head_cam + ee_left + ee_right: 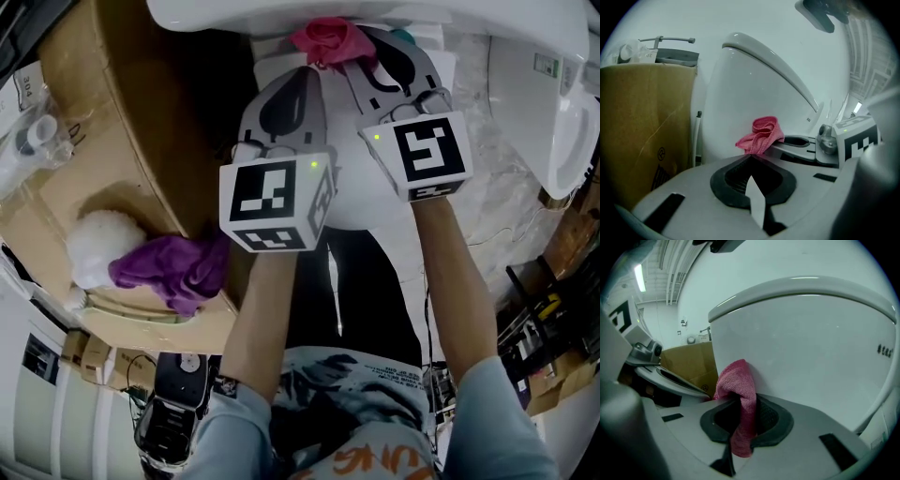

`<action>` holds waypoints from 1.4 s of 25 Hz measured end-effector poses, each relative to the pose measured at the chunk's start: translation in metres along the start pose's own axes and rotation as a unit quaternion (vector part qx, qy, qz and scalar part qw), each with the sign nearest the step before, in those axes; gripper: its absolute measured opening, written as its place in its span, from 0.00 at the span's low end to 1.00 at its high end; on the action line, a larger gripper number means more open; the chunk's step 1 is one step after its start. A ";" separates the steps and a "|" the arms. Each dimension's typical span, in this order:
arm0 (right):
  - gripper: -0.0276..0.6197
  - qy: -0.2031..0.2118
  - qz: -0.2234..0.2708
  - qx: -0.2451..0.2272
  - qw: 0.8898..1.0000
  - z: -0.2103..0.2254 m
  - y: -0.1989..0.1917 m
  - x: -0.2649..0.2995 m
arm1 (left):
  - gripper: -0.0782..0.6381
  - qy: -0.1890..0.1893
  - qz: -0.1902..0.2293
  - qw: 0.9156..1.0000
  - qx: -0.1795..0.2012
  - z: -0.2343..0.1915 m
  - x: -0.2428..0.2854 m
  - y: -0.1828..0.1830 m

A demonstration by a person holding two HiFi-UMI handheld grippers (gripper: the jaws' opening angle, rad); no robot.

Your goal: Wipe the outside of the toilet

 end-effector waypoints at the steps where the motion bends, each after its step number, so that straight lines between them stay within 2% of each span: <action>1: 0.15 -0.005 0.000 0.003 1.000 0.004 -0.001 -0.003 | 0.14 -0.004 -0.002 1.000 0.003 0.004 0.003 0.000; 11: 0.15 -0.069 -0.008 0.035 0.997 0.055 -0.022 -0.038 | 0.14 -0.043 -0.025 0.998 0.037 0.039 0.027 -0.002; 20: 0.15 -0.132 -0.021 0.051 0.990 0.114 -0.044 -0.072 | 0.14 -0.086 -0.043 0.993 0.068 0.079 0.054 -0.003; 24: 0.15 -0.155 -0.035 0.036 0.987 0.141 -0.054 -0.085 | 0.14 -0.099 -0.051 0.991 0.076 0.092 0.063 -0.003; 30: 0.15 -0.178 -0.052 0.032 0.982 0.176 -0.070 -0.101 | 0.14 -0.108 -0.055 0.989 0.081 0.106 0.071 -0.004; 35: 0.15 -0.214 -0.053 0.064 0.973 0.187 -0.077 -0.116 | 0.14 -0.096 -0.057 0.991 0.074 0.096 0.064 -0.005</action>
Point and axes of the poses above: the fingertips, and each gripper's own axes: x forward along the fingers, z to its right, y out of its top, the point moved 1 cm from there along -x, backward along the fingers, and after that the axes turned 3 degrees about y, right-handed, at the moved point
